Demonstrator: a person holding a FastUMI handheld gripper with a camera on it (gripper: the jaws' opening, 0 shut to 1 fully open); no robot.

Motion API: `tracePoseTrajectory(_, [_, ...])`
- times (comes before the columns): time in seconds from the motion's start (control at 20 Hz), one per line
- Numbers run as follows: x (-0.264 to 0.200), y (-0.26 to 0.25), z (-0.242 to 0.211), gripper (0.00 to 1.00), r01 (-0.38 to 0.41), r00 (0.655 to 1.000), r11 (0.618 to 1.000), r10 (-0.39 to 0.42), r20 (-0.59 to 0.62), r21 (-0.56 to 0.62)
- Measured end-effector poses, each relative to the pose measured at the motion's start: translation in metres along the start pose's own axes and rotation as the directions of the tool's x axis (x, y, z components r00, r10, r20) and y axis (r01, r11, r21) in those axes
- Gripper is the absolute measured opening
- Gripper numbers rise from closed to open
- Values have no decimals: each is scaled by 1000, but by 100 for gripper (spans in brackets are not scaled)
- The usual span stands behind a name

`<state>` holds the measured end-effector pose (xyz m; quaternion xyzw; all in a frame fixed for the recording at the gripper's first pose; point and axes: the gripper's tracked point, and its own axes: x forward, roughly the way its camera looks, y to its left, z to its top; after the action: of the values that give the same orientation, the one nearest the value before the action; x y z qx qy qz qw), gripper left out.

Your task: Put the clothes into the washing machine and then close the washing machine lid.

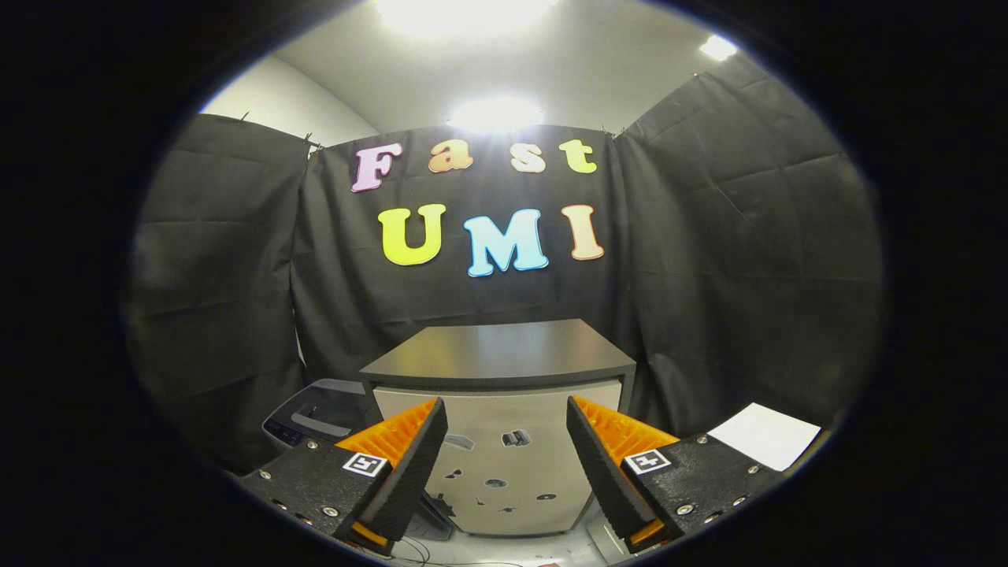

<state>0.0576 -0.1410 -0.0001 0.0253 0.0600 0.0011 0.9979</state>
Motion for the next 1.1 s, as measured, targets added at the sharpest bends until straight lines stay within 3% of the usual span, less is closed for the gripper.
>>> tracePoseTrajectory(1.1, [-27, -6, 2, 94, 24, 999, 1000, -24, -43, 6])
